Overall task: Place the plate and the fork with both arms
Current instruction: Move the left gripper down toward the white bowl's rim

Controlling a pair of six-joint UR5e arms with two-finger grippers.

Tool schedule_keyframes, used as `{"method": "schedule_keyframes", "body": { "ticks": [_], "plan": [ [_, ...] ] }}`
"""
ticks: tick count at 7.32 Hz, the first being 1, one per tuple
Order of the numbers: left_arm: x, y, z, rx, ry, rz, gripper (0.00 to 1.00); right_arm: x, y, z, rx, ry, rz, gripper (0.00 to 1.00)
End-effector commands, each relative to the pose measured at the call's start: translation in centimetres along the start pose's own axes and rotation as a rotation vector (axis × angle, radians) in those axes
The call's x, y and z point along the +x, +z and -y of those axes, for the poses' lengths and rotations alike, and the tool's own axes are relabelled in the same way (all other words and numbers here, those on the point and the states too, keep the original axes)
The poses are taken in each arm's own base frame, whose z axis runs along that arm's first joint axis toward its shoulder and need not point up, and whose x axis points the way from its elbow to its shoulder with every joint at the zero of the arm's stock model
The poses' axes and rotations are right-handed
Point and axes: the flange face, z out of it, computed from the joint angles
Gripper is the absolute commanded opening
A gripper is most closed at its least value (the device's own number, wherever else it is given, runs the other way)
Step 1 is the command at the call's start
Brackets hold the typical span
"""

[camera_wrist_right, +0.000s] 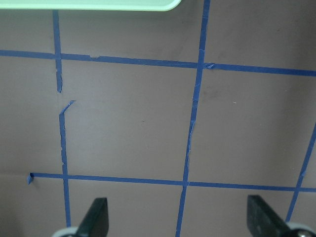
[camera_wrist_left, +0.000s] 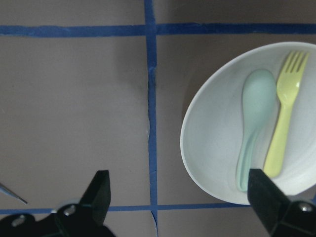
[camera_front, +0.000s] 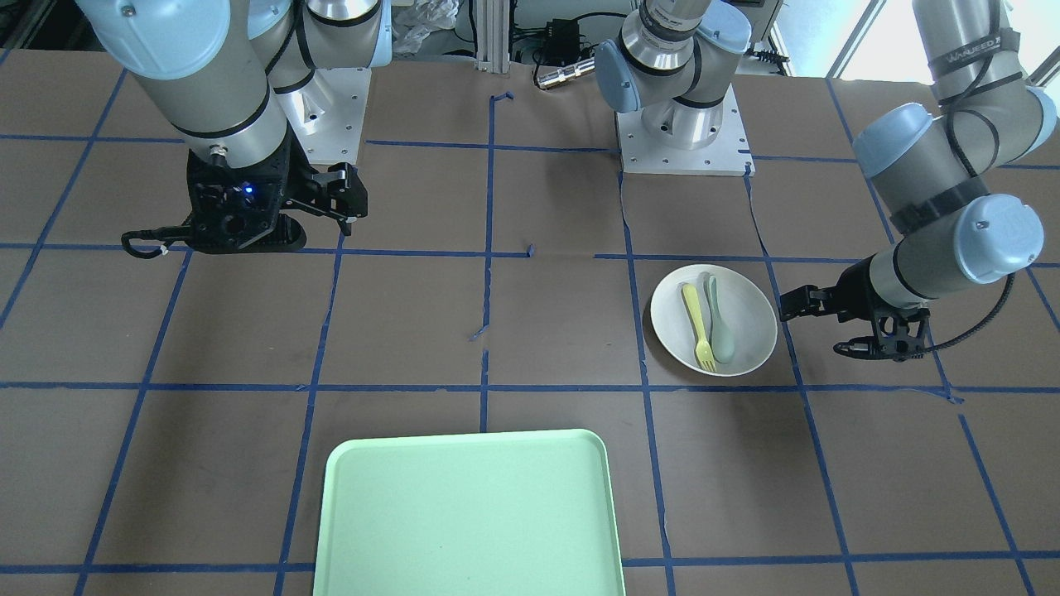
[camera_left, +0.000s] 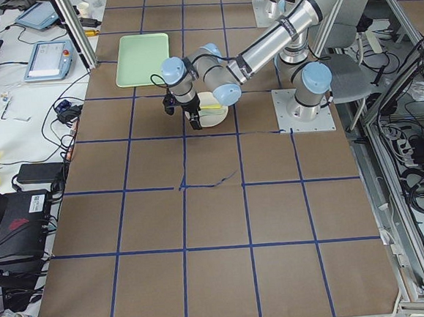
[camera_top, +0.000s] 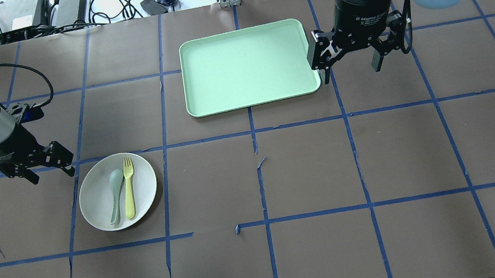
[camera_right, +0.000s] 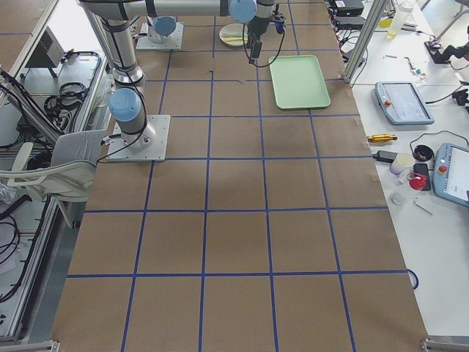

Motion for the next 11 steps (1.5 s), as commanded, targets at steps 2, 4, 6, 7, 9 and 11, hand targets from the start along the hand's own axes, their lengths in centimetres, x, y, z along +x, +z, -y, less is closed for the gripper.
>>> {"method": "schedule_keyframes", "body": {
  "ticks": [2, 4, 6, 7, 9, 11],
  "plan": [
    [0.3, 4.0, 0.1, -0.049, 0.014, -0.039, 0.9, -1.4, 0.9, 0.1, -0.015, -0.014, -0.013, 1.0],
    [0.6, 5.7, 0.2, -0.083, 0.02, -0.053, 0.83, -1.4, 0.8, 0.3, 0.003, -0.011, -0.012, 1.0],
    [0.7, 6.6, 0.3, -0.099, 0.022, -0.06, 0.78, -1.4, 0.9, 0.3, 0.002, -0.011, -0.013, 1.0],
    [0.7, 6.8, 0.4, -0.102, 0.021, -0.062, 0.65, -1.4, 0.9, 0.3, 0.002, -0.011, -0.013, 1.0],
    [0.5, 6.6, 0.6, -0.094, 0.02, -0.058, 0.1, -1.4, 1.2, 0.3, -0.004, -0.011, -0.013, 1.0],
    [0.5, 6.1, 1.0, -0.077, 0.027, -0.051, 0.0, -1.4, 1.2, 0.3, -0.004, -0.011, -0.014, 1.0]
  ]
}}
